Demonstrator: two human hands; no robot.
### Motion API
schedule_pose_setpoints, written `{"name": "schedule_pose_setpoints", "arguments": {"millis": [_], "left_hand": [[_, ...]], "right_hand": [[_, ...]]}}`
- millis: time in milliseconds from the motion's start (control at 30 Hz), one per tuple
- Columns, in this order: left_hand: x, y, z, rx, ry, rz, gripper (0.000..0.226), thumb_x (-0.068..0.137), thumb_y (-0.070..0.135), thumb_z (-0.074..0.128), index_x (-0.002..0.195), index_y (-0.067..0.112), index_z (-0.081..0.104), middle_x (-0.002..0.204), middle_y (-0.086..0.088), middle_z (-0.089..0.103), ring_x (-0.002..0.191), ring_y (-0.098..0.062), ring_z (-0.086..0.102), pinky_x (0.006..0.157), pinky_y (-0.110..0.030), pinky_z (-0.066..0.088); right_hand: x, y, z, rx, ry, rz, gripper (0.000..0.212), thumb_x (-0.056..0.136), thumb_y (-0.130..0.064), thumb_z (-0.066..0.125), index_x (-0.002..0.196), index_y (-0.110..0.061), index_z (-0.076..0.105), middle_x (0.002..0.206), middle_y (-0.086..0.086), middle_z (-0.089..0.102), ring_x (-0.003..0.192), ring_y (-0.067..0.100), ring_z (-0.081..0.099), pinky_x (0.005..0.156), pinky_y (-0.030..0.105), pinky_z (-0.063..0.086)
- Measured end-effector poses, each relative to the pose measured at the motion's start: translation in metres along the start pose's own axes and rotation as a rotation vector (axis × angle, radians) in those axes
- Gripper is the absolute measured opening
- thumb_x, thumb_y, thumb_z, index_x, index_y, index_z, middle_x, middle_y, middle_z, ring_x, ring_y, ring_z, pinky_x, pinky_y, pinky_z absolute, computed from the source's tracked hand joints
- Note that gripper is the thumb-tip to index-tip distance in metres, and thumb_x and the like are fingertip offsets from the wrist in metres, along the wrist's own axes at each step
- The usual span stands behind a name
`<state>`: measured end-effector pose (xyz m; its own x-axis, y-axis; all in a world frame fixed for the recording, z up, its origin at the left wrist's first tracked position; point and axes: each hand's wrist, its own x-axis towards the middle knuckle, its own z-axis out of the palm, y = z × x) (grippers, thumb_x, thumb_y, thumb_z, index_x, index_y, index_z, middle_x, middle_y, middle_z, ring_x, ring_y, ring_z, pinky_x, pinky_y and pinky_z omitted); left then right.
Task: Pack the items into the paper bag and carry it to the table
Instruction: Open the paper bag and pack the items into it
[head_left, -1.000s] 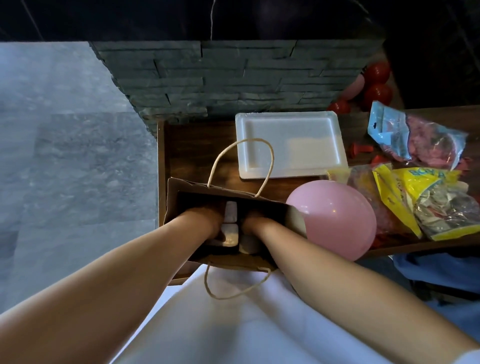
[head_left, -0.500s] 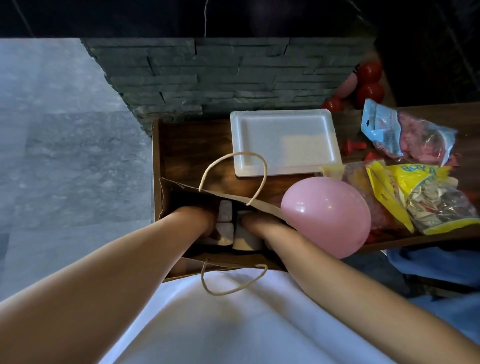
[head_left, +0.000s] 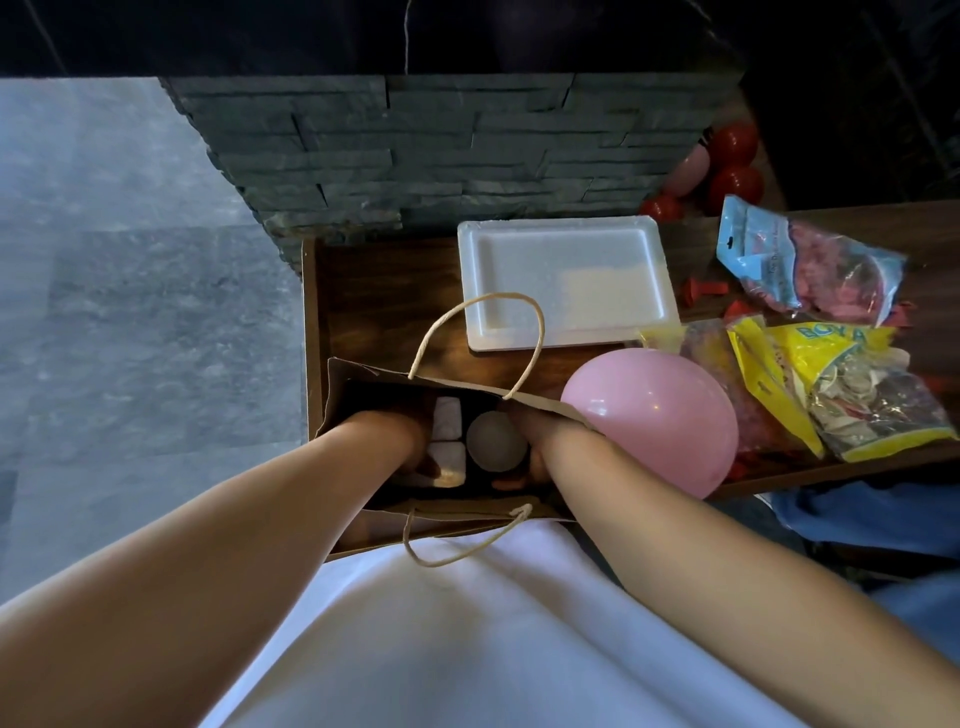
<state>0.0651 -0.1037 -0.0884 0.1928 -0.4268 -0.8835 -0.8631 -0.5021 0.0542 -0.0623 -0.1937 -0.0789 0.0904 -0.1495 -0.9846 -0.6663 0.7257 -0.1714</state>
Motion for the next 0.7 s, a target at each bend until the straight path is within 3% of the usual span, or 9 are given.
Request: {"name": "schedule_pose_setpoints", "arguments": {"millis": [67, 200, 267, 300, 367, 433, 500, 567, 700], "left_hand": [[0.001, 0.000, 0.000, 0.020, -0.018, 0.015, 0.057, 0.095, 0.040, 0.055, 0.145, 0.017, 0.040, 0.149, -0.008, 0.043, 0.134, -0.028, 0.042, 0.109, -0.037, 0.031], [-0.004, -0.001, -0.005, 0.062, -0.046, 0.060, 0.050, 0.096, 0.036, 0.054, 0.142, 0.019, 0.044, 0.147, -0.006, 0.045, 0.133, -0.028, 0.042, 0.109, -0.038, 0.030], [-0.012, 0.003, -0.016, 0.083, -0.026, 0.099, 0.044, 0.096, 0.030, 0.053, 0.139, 0.018, 0.048, 0.145, -0.007, 0.048, 0.132, -0.028, 0.044, 0.110, -0.038, 0.031], [-0.019, 0.005, -0.023, 0.090, 0.022, 0.125, 0.042, 0.096, 0.027, 0.052, 0.137, 0.017, 0.049, 0.142, -0.008, 0.050, 0.130, -0.028, 0.047, 0.109, -0.038, 0.034], [-0.038, 0.001, -0.039, 0.047, 0.188, 0.184, 0.040, 0.095, 0.025, 0.054, 0.134, 0.019, 0.050, 0.131, -0.006, 0.059, 0.117, -0.025, 0.056, 0.098, -0.035, 0.044], [-0.069, -0.017, -0.052, -0.118, 0.335, 0.282, 0.032, 0.091, 0.030, 0.061, 0.122, 0.031, 0.056, 0.105, 0.011, 0.065, 0.091, -0.011, 0.063, 0.073, -0.025, 0.050], [-0.108, -0.045, -0.057, -0.332, 0.492, 0.378, 0.030, 0.085, 0.040, 0.064, 0.114, 0.046, 0.058, 0.092, 0.025, 0.067, 0.081, 0.005, 0.066, 0.062, -0.012, 0.047], [-0.141, -0.072, -0.053, -0.611, 0.655, 0.459, 0.034, 0.079, 0.047, 0.065, 0.113, 0.050, 0.060, 0.098, 0.033, 0.068, 0.087, 0.015, 0.066, 0.066, -0.011, 0.052], [-0.139, -0.108, -0.025, -0.991, 0.779, 0.450, 0.040, 0.070, 0.041, 0.076, 0.108, 0.042, 0.065, 0.103, 0.016, 0.074, 0.090, 0.000, 0.072, 0.075, -0.013, 0.056]], "right_hand": [[0.005, 0.001, 0.000, 0.033, -0.017, -0.019, 0.046, 0.101, -0.036, 0.041, 0.140, -0.011, 0.040, 0.147, 0.016, 0.041, 0.133, 0.036, 0.041, 0.109, 0.046, 0.038], [-0.007, 0.003, 0.008, -0.084, 0.060, -0.069, 0.048, 0.098, -0.041, 0.046, 0.140, -0.018, 0.041, 0.147, 0.016, 0.039, 0.129, 0.039, 0.042, 0.095, 0.050, 0.047], [-0.029, 0.001, 0.007, -0.364, 0.119, -0.234, 0.047, 0.101, -0.040, 0.037, 0.140, -0.014, 0.043, 0.147, 0.017, 0.041, 0.128, 0.034, 0.044, 0.103, 0.045, 0.039], [-0.041, 0.007, -0.002, -0.478, 0.151, -0.386, 0.046, 0.101, -0.040, 0.035, 0.133, -0.011, 0.052, 0.140, 0.017, 0.050, 0.120, 0.032, 0.051, 0.099, 0.041, 0.040], [-0.077, 0.013, -0.027, -0.518, 0.018, -0.611, 0.050, 0.092, -0.048, 0.044, 0.116, -0.008, 0.065, 0.120, 0.017, 0.066, 0.104, 0.033, 0.062, 0.088, 0.040, 0.049], [-0.116, 0.018, -0.061, -0.435, -0.220, -0.693, 0.051, 0.085, -0.053, 0.056, 0.122, -0.020, 0.064, 0.119, 0.008, 0.070, 0.109, 0.025, 0.067, 0.093, 0.039, 0.055], [-0.148, 0.030, -0.101, -0.278, -0.356, -0.769, 0.045, 0.084, -0.048, 0.066, 0.120, -0.022, 0.067, 0.117, 0.006, 0.072, 0.108, 0.022, 0.069, 0.089, 0.032, 0.056], [-0.157, 0.048, -0.127, -0.192, -0.263, -0.842, 0.053, 0.071, -0.048, 0.079, 0.114, -0.020, 0.070, 0.111, 0.010, 0.074, 0.105, 0.025, 0.070, 0.084, 0.030, 0.058], [-0.120, 0.078, -0.125, -0.175, -0.011, -0.835, 0.070, 0.047, -0.051, 0.090, 0.112, -0.036, 0.068, 0.114, -0.004, 0.073, 0.107, 0.015, 0.069, 0.091, 0.033, 0.056]]}}
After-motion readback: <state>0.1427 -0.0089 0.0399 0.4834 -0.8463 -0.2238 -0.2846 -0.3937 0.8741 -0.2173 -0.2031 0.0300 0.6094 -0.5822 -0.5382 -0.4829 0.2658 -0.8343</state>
